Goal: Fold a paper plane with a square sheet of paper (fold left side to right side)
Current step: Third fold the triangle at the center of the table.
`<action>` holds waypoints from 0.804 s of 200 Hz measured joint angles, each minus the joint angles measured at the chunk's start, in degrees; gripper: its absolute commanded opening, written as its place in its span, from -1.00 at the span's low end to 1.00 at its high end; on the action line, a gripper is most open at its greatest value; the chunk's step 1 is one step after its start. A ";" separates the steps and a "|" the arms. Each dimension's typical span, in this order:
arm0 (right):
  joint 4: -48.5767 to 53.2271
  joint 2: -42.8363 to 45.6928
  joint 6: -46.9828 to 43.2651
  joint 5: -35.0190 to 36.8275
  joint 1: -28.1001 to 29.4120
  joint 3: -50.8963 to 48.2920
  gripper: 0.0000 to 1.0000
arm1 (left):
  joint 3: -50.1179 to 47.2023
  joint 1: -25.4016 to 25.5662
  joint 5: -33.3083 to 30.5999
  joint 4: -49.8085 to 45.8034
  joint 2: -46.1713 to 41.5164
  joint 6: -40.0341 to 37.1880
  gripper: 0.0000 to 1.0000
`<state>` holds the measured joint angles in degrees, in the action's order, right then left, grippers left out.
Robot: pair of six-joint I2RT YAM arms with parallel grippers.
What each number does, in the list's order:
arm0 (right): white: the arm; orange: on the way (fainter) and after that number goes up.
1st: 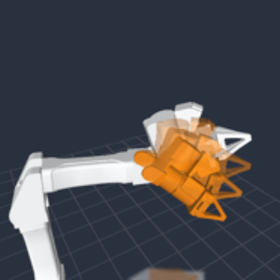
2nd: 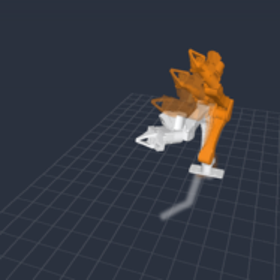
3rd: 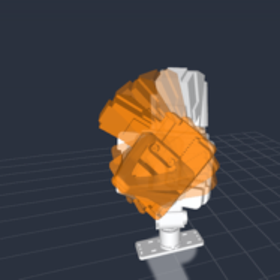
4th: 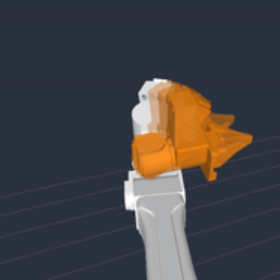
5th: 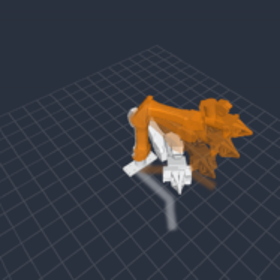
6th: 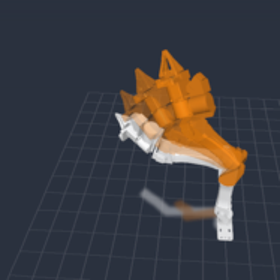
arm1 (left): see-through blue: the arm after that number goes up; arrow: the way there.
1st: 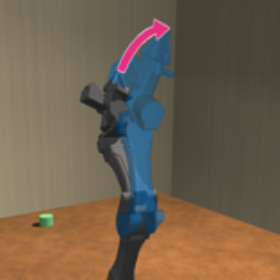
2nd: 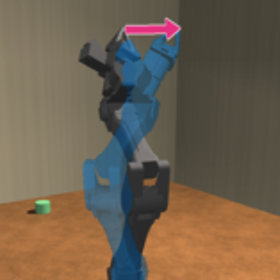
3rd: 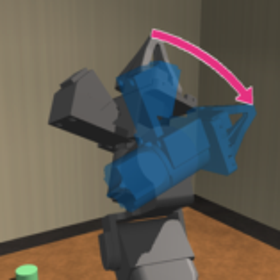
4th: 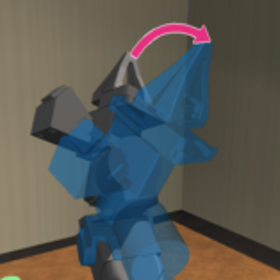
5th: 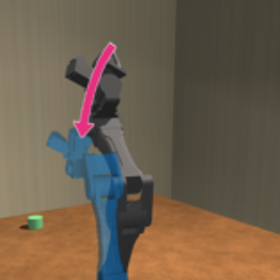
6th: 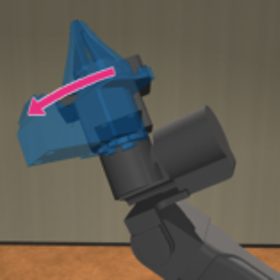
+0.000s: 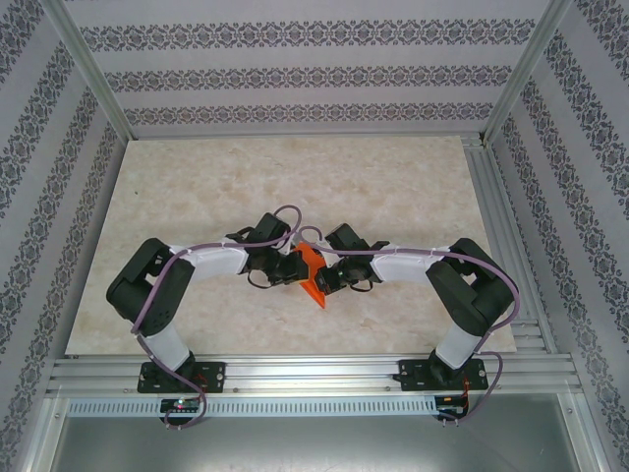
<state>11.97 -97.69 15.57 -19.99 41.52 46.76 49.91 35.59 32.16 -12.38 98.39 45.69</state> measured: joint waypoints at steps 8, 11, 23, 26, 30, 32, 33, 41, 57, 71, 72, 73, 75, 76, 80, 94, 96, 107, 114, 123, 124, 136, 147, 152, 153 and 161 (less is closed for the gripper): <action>0.00 0.00 0.00 0.00 0.00 0.00 -1.00 | 0.00 0.13 -0.11 0.02 0.52 0.09 -0.81; 0.00 0.00 0.00 0.00 0.00 0.00 -1.00 | 0.00 0.15 -0.13 0.02 0.66 0.09 -0.81; 0.00 0.00 0.00 0.04 0.00 0.00 -1.00 | 0.00 0.20 -0.55 0.00 1.16 0.09 -0.82; 0.00 0.00 0.00 0.04 0.00 0.00 -1.00 | 0.00 0.20 -0.66 0.00 1.22 0.09 -0.82; 0.00 -0.02 0.00 0.04 0.00 0.00 -1.00 | 0.00 0.20 -0.87 0.00 1.36 0.09 -0.82; 0.00 -0.02 0.00 0.04 0.00 0.00 -1.00 | 0.00 0.20 -1.01 -0.02 1.42 0.09 -0.82; 0.00 -0.02 0.00 0.04 0.00 0.00 -1.00 | 0.00 0.20 -1.03 -0.02 1.42 0.09 -0.82; 0.00 -0.04 0.00 0.07 0.00 0.00 -1.00 | 0.00 0.22 -1.27 -0.04 1.53 0.07 -0.83; 0.00 -0.09 0.00 0.07 0.00 0.02 -1.00 | 0.02 0.22 -1.64 -0.07 1.55 0.07 -0.83; 0.00 -0.09 0.00 0.07 0.00 0.02 -1.00 | 0.02 0.22 -1.81 -0.07 1.55 0.07 -0.83; 0.00 -0.09 0.00 0.07 0.00 0.02 -1.00 | 0.00 0.22 -1.86 -0.07 1.55 0.04 -0.83; 0.00 -0.09 0.00 0.07 0.00 0.02 -1.00 | 0.02 0.22 -1.88 -0.07 1.55 0.04 -0.83; 0.00 -0.09 0.00 0.07 0.00 0.02 -1.00 | 0.02 0.22 -1.92 -0.07 1.55 0.04 -0.83; -0.02 -0.09 0.00 0.07 0.00 0.02 -1.00 | 0.00 0.22 -1.95 -0.07 1.55 0.04 -0.83; 0.00 -0.09 0.00 0.07 0.00 0.02 -1.00 | 0.02 0.22 -2.08 -0.07 1.55 0.07 -0.83; 0.00 -0.09 0.00 0.07 0.00 0.02 -1.00 | 0.02 0.22 -2.32 -0.07 1.57 0.04 -0.83; 0.00 -0.09 0.00 0.07 0.00 0.02 -1.00 | 0.00 0.22 -2.36 -0.07 1.60 0.04 -0.83; 0.00 -0.09 0.00 0.07 0.00 0.02 -1.00 | 0.02 0.22 -2.51 -0.07 1.70 0.02 -0.83; 0.00 -0.09 0.00 0.07 0.00 0.02 -1.00 | 0.02 0.22 -2.54 -0.07 1.88 0.02 -0.83; 0.00 -0.11 0.00 0.07 0.00 0.02 -1.00 | 0.00 0.22 -2.67 -0.07 2.23 0.02 -0.83; 0.00 -0.11 0.00 0.07 0.00 0.02 -1.00 | 0.02 0.22 -2.67 -0.07 2.27 0.02 -0.83; 0.00 -0.11 0.00 0.07 0.00 0.02 -1.00 | 0.02 0.22 -2.71 -0.04 2.80 -0.04 -0.83; 0.00 -0.11 0.00 0.07 0.00 0.02 -1.00 | 0.11 0.22 -2.67 -0.04 2.91 -0.15 -0.84; 0.00 -0.11 -0.02 0.07 0.00 0.02 -1.00 | 0.13 0.22 -2.67 -0.07 2.95 -0.17 -0.84; 0.00 -0.11 -0.02 0.07 0.00 0.02 -1.00 | 0.13 0.22 -2.69 -0.04 2.95 -0.17 -0.84; 0.00 -0.11 -0.02 0.07 0.00 0.02 -1.00 | 0.15 0.22 -2.69 -0.07 3.02 -0.17 -0.84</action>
<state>11.97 -97.80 15.55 -19.92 41.52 46.78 50.06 35.81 29.47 -12.45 101.41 45.52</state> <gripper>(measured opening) 0.043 0.085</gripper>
